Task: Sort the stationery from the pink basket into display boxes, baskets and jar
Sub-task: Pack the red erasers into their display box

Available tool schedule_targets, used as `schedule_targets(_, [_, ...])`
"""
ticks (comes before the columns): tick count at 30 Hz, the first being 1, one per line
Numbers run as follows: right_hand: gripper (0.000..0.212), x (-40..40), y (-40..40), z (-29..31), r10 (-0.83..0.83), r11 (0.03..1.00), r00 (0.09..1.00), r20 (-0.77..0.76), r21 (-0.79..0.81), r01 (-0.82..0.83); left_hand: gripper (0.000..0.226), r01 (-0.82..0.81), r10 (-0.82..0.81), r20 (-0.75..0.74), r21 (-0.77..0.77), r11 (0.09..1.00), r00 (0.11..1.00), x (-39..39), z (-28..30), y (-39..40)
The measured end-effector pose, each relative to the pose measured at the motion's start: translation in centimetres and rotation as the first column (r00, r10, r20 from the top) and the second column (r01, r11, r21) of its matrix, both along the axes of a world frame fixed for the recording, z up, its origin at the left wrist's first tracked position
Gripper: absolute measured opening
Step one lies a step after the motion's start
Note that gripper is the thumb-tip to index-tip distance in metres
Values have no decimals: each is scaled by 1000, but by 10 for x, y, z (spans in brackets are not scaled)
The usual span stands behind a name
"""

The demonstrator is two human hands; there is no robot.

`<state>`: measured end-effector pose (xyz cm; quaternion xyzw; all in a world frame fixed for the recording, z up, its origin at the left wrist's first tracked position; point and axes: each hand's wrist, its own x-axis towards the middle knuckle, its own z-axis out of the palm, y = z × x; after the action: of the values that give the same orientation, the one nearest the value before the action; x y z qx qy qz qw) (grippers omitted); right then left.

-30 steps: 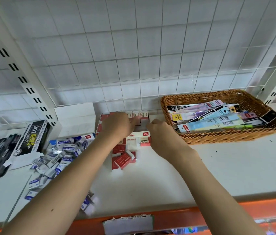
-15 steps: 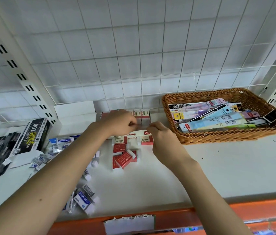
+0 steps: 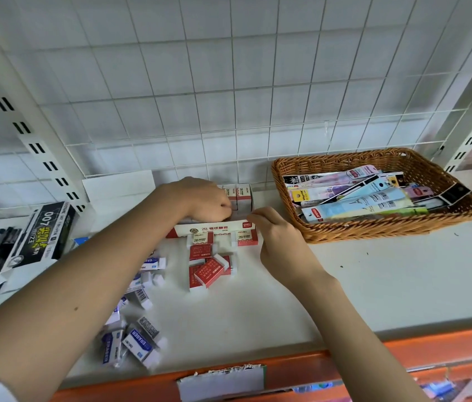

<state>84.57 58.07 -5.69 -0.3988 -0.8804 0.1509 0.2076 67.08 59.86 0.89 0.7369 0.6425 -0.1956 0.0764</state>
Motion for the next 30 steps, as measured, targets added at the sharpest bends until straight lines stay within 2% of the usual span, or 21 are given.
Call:
schedule_targets(4, [50,1,1,-4,1,1000,1000,-19,7,-1,35,31,-29,-84,23,999,996,-1,-2,-2])
schedule_targets(10, [54,2,1,-5,6,1000,999,-42,23,-5,39,44,-43,-92,4,999,995,-6,-1,-6])
schedule_targets(15, [52,2,0,-4,-9,999,999,-49,50,11,38,107,-97,-130,77,991,987,-4,-2,-14])
schedule_targets(20, [36,2,-6,-6,22,988,991,-131,155,-1,48,68,-69,2,189,980,998,-17,-13,-31])
schedule_targets(24, [32,1,-10,-6,38,982,988,-152,189,-9,49,-48,-8,190,286,957,982,-19,-16,-50])
schedule_targets(27, [30,0,-15,-8,34,985,992,-124,170,-13,40,-157,48,315,330,931,948,-28,-23,-64])
schedule_targets(30, [26,-2,-15,-7,21,991,999,-41,132,-16,32,-308,111,453,391,867,885,-33,-33,-87])
